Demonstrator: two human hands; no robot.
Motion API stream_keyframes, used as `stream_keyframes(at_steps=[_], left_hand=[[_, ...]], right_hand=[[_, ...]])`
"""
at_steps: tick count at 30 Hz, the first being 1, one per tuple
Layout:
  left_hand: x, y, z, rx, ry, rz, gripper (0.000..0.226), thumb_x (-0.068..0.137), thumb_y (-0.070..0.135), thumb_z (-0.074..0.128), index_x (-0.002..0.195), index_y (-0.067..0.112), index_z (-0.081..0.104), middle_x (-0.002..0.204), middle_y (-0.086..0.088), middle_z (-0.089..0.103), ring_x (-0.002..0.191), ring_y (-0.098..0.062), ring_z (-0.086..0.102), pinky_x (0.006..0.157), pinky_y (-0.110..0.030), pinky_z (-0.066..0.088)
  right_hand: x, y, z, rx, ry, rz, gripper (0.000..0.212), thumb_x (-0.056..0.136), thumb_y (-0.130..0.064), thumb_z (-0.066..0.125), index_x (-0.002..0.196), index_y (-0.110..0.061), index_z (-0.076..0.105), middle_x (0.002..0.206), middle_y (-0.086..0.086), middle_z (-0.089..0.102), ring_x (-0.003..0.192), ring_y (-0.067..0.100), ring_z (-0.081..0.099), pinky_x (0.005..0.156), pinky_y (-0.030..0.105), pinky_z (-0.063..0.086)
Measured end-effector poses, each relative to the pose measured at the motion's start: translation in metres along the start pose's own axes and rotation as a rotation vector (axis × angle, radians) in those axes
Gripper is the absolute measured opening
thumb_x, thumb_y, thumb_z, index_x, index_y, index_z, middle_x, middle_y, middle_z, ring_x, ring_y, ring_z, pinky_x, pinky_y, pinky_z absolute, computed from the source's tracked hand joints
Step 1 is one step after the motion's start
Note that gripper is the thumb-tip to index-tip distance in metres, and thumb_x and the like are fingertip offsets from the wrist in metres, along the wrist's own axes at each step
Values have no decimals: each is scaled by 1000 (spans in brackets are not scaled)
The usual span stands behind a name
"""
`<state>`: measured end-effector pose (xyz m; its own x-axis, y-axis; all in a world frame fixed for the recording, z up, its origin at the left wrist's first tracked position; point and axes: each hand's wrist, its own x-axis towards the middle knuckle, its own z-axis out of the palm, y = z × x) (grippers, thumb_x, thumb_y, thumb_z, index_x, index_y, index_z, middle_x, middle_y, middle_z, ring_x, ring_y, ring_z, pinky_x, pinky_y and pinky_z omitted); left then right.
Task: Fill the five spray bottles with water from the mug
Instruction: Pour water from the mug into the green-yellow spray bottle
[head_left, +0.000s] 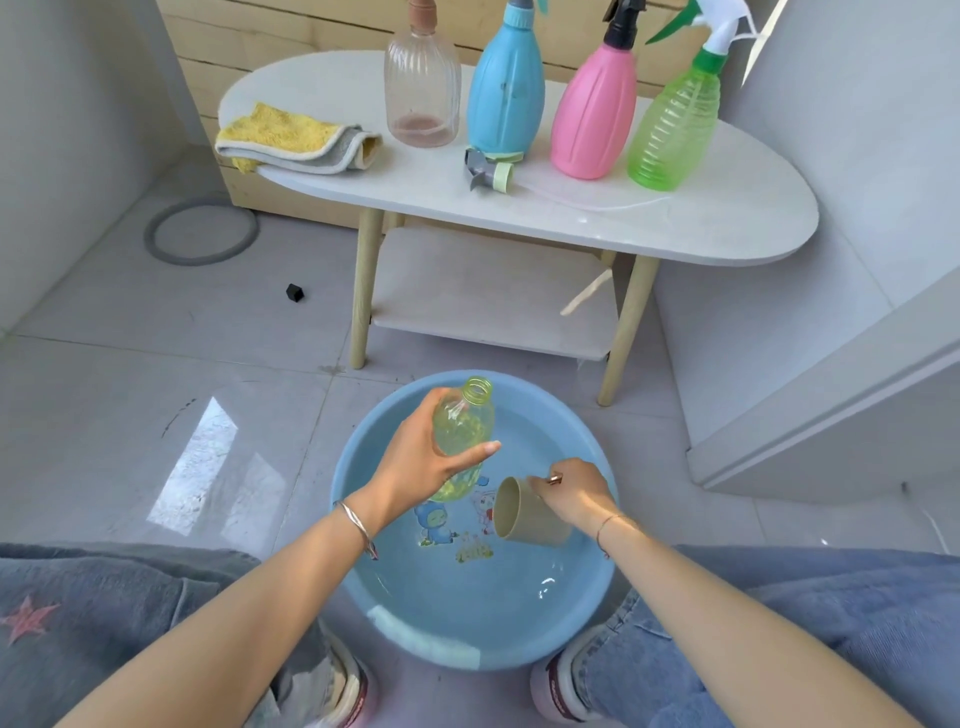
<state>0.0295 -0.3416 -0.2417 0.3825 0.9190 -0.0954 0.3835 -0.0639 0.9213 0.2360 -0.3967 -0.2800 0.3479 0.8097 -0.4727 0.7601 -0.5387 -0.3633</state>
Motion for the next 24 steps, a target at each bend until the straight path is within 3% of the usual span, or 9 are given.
stream_keyframes(at_steps=[4, 8, 12, 18, 24], left_hand=[[2, -2, 0, 7, 2, -1, 74, 66, 58, 77, 127, 29, 46, 126, 14, 57, 119, -3, 51, 94, -11, 36], [3, -3, -2, 23, 9, -8, 67, 71, 50, 80, 124, 32, 44, 123, 15, 55, 117, -2, 50, 89, -4, 34], [2, -5, -1, 29, 8, -11, 68, 70, 51, 80, 124, 31, 44, 123, 15, 55, 118, -4, 51, 95, -14, 37], [3, -8, 0, 21, 17, -22, 71, 70, 48, 81, 128, 25, 46, 124, 12, 56, 116, -5, 51, 89, -6, 35], [4, -7, -1, 9, 16, -28, 76, 64, 59, 76, 126, 26, 47, 124, 11, 58, 117, -7, 53, 95, -18, 39]], right_hand=[[1, 12, 11, -42, -8, -10, 47, 91, -36, 56, 56, -16, 33, 57, -1, 40, 69, 25, 45, 56, 33, 28], [0, 21, 21, -42, -23, -19, 44, 91, -37, 55, 57, -17, 35, 59, -3, 43, 74, 27, 46, 65, 31, 30], [0, 24, 28, -43, -18, -35, 45, 93, -34, 53, 57, -17, 32, 57, -2, 40, 72, 26, 43, 65, 30, 25], [0, 28, 37, -59, -39, -57, 45, 94, -35, 53, 57, -18, 34, 59, -4, 42, 73, 25, 45, 69, 30, 29], [-3, 26, 39, -13, -61, -35, 47, 93, -36, 54, 58, -18, 29, 58, -3, 37, 69, 23, 38, 62, 31, 25]])
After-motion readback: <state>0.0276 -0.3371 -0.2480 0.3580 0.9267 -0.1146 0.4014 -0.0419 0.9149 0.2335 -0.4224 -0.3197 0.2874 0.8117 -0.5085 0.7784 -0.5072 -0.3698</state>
